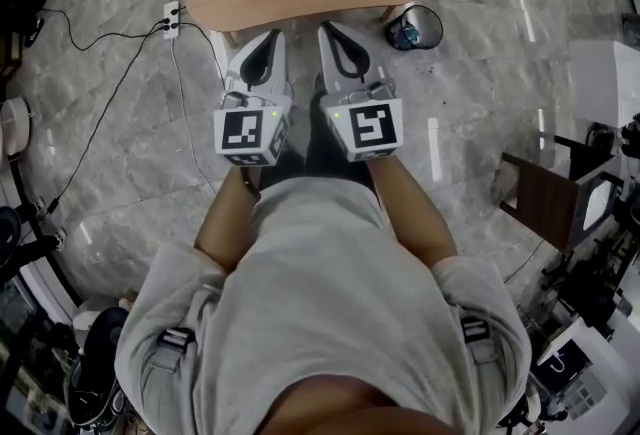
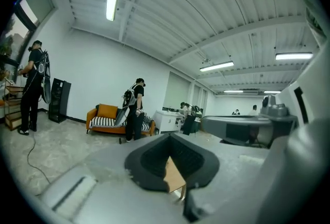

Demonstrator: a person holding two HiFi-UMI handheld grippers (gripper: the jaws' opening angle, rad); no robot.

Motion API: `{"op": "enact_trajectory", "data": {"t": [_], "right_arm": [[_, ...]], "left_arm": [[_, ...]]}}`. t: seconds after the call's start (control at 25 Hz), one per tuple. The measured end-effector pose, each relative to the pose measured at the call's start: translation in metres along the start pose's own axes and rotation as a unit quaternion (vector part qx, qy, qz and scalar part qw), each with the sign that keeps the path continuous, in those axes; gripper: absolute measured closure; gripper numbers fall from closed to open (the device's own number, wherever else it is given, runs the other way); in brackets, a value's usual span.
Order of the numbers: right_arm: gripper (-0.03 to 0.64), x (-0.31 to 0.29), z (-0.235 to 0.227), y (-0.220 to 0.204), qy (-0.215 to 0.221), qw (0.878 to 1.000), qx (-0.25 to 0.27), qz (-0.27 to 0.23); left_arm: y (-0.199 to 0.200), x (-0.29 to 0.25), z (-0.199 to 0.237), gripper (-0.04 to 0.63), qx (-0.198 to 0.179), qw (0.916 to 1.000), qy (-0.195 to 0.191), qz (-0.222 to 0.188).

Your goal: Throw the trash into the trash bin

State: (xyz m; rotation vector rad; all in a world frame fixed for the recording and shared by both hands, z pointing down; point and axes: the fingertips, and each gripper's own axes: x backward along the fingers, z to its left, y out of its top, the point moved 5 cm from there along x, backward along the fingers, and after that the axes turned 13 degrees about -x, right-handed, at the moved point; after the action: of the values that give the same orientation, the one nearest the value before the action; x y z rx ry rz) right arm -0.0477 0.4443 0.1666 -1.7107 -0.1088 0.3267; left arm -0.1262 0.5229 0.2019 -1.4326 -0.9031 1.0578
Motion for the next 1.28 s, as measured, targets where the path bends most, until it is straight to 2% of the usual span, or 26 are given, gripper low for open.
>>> {"op": "enact_trajectory", "data": {"t": [0.2, 0.36, 0.48, 0.64, 0.8, 0.96, 1.12, 1.28], "right_arm": [[0.609, -0.09, -0.071, -0.021, 0.025, 0.999, -0.013, 0.03], [0.609, -0.149, -0.113, -0.042, 0.044, 0.996, -0.023, 0.071], [0.609, -0.186, -0.149, -0.068, 0.044, 0.99, -0.036, 0.126], [0.609, -0.243, -0.193, -0.125, 0.05, 0.985, -0.035, 0.162], [0.609, -0.28, -0.216, -0.188, 0.053, 0.974, -0.044, 0.216], [0.609, -0.323, -0.227, -0.235, 0.052, 0.967, -0.029, 0.248], [0.609, -0.351, -0.231, -0.285, 0.058, 0.955, -0.038, 0.289], [0.609, -0.371, -0.246, -0.325, 0.052, 0.94, -0.018, 0.335]], "left_arm": [[-0.027, -0.089, 0.027, 0.577, -0.022, 0.9991, 0.021, 0.029], [-0.054, -0.147, 0.048, 0.577, 0.011, 0.9952, 0.035, 0.09], [-0.077, -0.194, 0.06, 0.577, 0.042, 0.9924, 0.03, 0.112], [-0.131, -0.255, 0.081, 0.577, 0.039, 0.9892, 0.02, 0.14], [-0.194, -0.286, 0.093, 0.577, 0.051, 0.9831, 0.007, 0.176], [-0.256, -0.325, 0.11, 0.577, 0.071, 0.9776, -0.018, 0.197], [-0.299, -0.35, 0.123, 0.577, 0.055, 0.9742, -0.035, 0.216], [-0.337, -0.36, 0.127, 0.577, 0.072, 0.9661, -0.036, 0.245]]}}
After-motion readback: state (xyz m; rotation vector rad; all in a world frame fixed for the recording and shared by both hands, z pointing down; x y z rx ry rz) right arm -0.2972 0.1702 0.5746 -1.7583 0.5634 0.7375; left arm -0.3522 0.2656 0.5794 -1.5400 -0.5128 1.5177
